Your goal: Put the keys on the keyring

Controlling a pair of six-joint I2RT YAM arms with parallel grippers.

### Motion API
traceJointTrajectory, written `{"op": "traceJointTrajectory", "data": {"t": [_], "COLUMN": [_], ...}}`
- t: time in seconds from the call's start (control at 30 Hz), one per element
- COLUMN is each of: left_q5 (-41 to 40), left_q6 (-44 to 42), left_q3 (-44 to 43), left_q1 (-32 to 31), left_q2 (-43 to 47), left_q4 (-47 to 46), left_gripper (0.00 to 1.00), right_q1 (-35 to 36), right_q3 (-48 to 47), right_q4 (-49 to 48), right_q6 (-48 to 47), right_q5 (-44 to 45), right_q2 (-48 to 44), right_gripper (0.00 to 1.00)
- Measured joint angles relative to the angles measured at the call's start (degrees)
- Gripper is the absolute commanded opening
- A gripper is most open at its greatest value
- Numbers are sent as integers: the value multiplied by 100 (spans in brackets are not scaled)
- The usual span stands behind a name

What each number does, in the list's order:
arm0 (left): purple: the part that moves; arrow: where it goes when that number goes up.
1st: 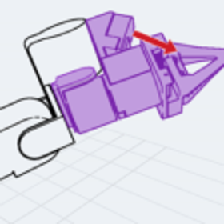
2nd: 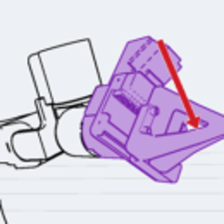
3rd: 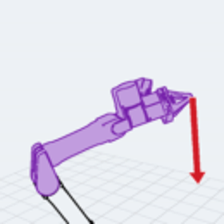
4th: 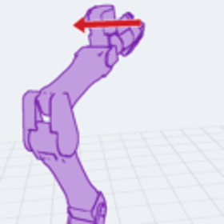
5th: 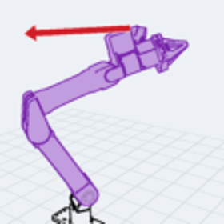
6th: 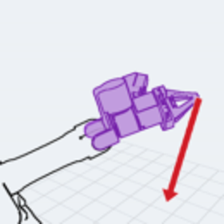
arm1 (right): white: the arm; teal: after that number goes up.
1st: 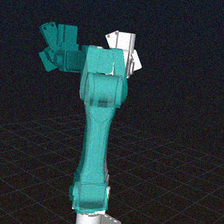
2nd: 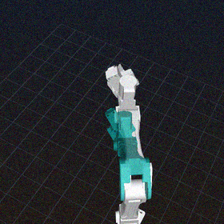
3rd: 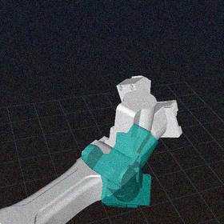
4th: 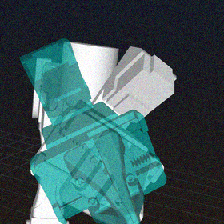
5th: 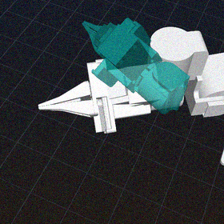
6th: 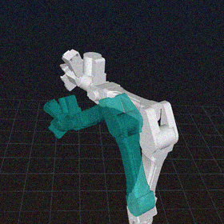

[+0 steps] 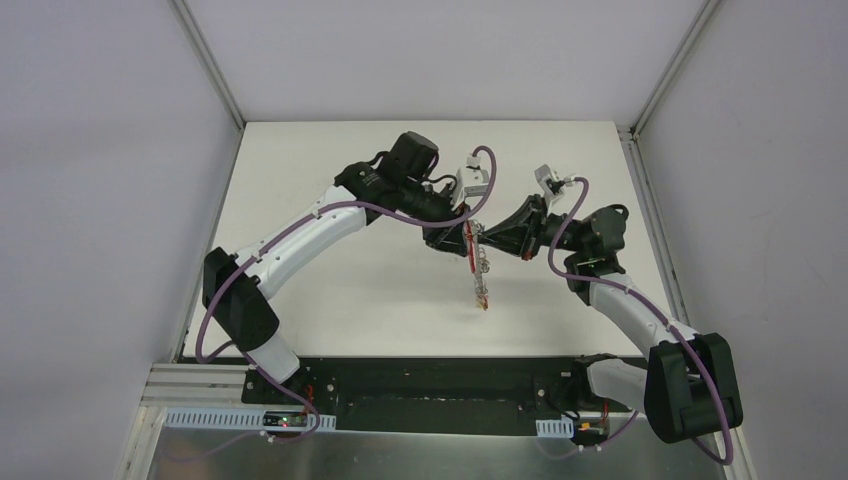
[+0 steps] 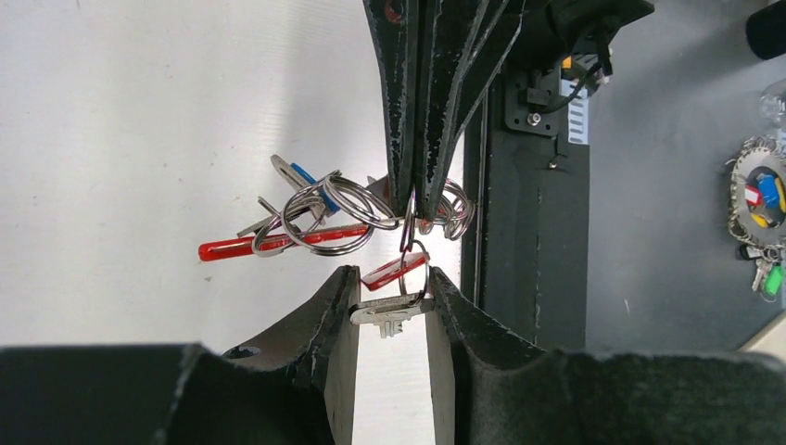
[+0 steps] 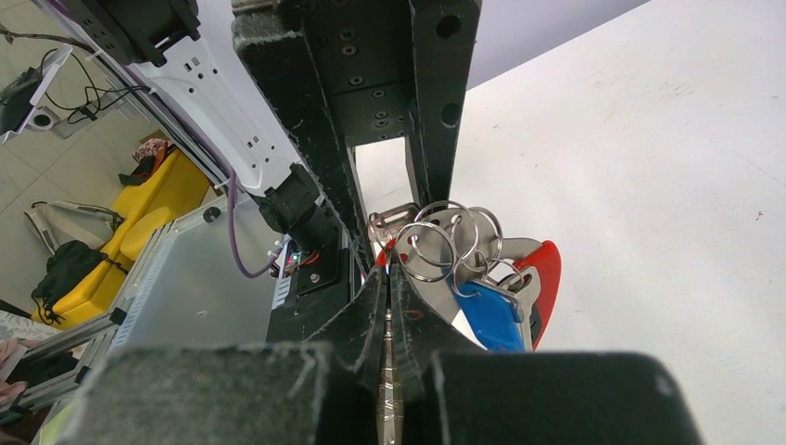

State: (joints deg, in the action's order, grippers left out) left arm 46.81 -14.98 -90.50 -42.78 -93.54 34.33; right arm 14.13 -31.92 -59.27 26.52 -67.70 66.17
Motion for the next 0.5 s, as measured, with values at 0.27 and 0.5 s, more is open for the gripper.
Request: {"op": "traceJointTrajectory", "data": {"t": [0.27,0.5], "left_q5": [-420,-675], "left_q6": [-444,-879], "left_q3": [-505,-1215], "left_q1": [-42,-35], "left_q2": [-13,-271], "left_q4": [584,1425], "left_gripper": [0,0], "right_q1": [44,52], "right_q3": [-96,-136], "right_q4": [155,428], "right_q6": [-232,-470], "right_q5": [107,149], "right_q2": [0,-2], "right_gripper": [0,19]}}
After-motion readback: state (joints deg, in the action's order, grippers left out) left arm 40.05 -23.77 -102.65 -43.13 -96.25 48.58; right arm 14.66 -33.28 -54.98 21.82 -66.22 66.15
